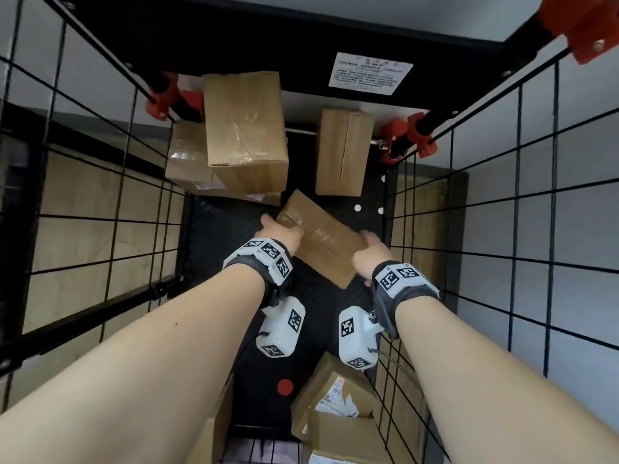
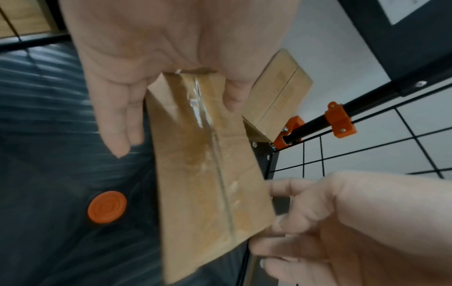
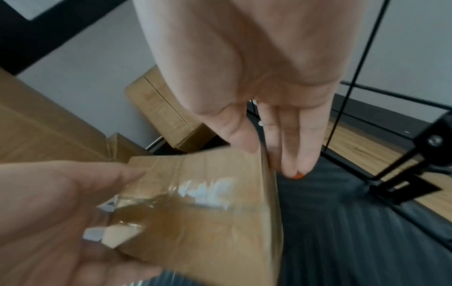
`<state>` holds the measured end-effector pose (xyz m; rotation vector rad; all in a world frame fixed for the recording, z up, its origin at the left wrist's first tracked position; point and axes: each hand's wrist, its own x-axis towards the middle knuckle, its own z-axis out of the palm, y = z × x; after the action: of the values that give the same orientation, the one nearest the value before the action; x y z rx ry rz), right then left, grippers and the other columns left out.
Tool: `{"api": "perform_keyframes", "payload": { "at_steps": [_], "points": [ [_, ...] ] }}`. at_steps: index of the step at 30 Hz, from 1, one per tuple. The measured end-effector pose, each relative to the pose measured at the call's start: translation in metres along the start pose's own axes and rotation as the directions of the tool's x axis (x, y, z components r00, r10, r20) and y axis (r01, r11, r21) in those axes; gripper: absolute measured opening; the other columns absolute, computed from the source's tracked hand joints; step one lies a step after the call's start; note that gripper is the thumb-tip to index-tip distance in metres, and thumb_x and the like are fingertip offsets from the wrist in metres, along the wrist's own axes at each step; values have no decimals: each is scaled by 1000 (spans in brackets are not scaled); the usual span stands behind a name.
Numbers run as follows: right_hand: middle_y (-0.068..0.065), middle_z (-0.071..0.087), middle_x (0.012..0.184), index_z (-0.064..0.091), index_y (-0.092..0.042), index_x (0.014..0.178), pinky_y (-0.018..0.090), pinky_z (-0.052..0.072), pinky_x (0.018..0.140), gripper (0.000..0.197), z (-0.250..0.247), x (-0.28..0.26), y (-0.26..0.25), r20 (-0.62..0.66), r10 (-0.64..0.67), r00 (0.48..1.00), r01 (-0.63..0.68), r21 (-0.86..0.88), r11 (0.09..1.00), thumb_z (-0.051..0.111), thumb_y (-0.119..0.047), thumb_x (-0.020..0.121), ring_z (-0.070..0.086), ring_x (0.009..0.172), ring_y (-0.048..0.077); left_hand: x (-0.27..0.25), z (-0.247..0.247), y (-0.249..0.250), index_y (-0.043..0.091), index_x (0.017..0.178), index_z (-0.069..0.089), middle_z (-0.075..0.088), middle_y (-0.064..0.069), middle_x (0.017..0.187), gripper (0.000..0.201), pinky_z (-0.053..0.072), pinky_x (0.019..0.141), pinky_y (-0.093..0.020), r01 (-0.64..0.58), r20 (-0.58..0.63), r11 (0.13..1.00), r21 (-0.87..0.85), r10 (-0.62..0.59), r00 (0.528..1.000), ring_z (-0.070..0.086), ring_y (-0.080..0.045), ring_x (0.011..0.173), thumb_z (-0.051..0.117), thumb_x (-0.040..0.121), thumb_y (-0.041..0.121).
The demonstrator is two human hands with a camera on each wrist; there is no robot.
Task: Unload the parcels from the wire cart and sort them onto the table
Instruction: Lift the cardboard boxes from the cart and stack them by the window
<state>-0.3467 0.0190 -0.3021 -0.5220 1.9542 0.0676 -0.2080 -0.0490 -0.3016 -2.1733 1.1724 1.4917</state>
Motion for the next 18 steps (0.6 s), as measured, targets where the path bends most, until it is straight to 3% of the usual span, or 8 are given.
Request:
{"api": "perform_keyframes", "payload": {
  "at_steps": [2,4,6,9,11,13,15,18],
  "points": [
    [17,54,130,50,-18,134,45,46,100,51,4,3,2,91,-7,996,8,-12,1000,42,0,87,56,106,30,2,6,-1,15,150,7,31,-15,148,93,43,99,-45,47,-4,993,-104,-48,999,44,-37,126,64,80,37],
    [12,58,119,60,-15,126,42,48,98,46,8,8,8,146,37,989,-28,-61,998,44,6,87,59,108,30,3,10,-3,21,151,0,20,-9,154,104,42,101,-50,64,-18,986,-154,-68,998,39,-37,131,68,75,41],
    [11,59,113,59,-13,128,36,52,93,45,11,11,14,218,104,970,-108,6,994,52,5,87,60,98,25,5,15,-6,22,151,-3,17,-10,155,112,35,108,-44,67,-53,988,-142,-76,996,33,-34,135,73,73,44],
    [20,59,119,49,1,135,24,43,64,41,11,6,17,400,88,912,-203,255,945,48,-3,94,51,73,18,1,21,-7,26,151,-7,7,-14,156,118,27,110,-40,52,-87,991,-127,-63,994,27,-32,138,78,70,41],
    [14,58,94,52,3,132,20,37,59,38,16,8,22,392,24,920,-179,364,914,42,2,96,48,70,19,2,23,-10,30,150,-9,-2,-14,156,120,28,110,-42,47,-87,994,-100,-56,995,26,-34,138,79,69,38],
    [6,56,82,56,0,127,19,41,59,37,22,8,21,390,-30,920,-142,404,904,38,7,95,53,72,19,6,26,-11,32,149,-10,-4,-12,156,121,32,108,-45,45,-105,998,-50,-50,993,28,-36,136,79,67,35],
    [9,60,88,59,-1,122,19,44,61,34,27,10,17,377,-54,925,-108,394,913,40,7,94,53,71,16,8,27,-11,33,149,-9,2,-13,153,121,36,106,-47,51,-120,998,-22,-54,991,32,-39,132,78,64,35],
    [18,62,113,60,0,121,20,45,61,32,27,11,13,320,-52,946,-61,333,941,44,5,93,54,73,15,9,22,-15,33,148,-4,12,-14,148,115,36,105,-45,76,-124,997,-25,-79,989,33,-39,129,74,64,34]
  ]
}}
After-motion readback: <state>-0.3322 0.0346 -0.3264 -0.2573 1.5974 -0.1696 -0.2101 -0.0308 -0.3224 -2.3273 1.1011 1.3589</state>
